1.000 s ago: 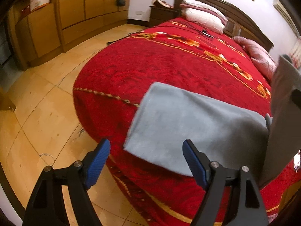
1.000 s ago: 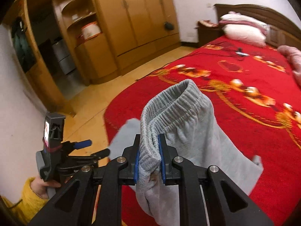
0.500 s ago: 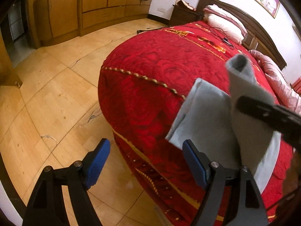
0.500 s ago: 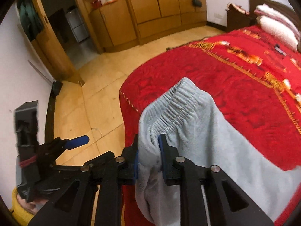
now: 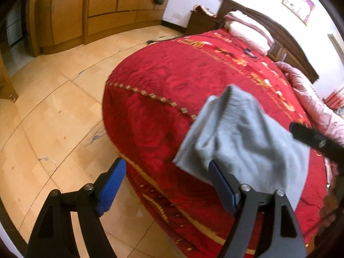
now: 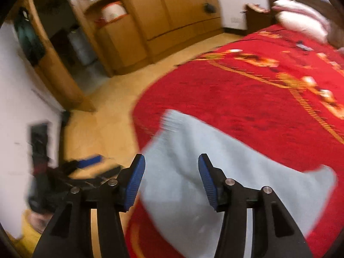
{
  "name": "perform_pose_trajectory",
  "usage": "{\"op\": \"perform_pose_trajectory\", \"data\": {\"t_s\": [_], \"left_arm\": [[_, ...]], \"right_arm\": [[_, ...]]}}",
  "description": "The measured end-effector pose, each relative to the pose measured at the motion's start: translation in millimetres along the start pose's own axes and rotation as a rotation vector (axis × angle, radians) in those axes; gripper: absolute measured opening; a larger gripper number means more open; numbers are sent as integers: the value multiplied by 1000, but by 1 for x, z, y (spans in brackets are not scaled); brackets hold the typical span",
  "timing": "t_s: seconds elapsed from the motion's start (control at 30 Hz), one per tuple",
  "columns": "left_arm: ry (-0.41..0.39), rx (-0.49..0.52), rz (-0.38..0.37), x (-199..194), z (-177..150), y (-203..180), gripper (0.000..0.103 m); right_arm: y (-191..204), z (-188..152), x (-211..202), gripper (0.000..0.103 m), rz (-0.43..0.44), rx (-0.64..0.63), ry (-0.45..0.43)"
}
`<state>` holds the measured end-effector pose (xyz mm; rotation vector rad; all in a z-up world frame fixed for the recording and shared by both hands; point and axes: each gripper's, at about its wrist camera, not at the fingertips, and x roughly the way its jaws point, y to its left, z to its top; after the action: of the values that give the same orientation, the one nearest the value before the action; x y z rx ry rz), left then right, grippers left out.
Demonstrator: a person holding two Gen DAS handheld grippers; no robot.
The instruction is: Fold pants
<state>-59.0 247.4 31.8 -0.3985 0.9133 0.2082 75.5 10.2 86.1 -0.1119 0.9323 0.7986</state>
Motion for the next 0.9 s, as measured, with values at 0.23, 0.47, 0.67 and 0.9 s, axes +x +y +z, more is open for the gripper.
{"op": "perform_pose_trajectory", "data": {"t_s": [0.23, 0.47, 0.67, 0.9], "left_arm": [[6, 18, -61, 6, 5, -38, 82], [40, 35, -30, 48, 0, -62, 39], [35, 20, -54, 45, -1, -46, 26], [53, 25, 32, 48, -5, -37, 59]], "right_arm": [[-52, -35, -26, 53, -242, 81, -5], [-94, -59, -37, 53, -317, 205, 1], [-114, -63, -45, 53, -339, 249, -34], [-140, -73, -38, 53, -350, 318, -16]]}}
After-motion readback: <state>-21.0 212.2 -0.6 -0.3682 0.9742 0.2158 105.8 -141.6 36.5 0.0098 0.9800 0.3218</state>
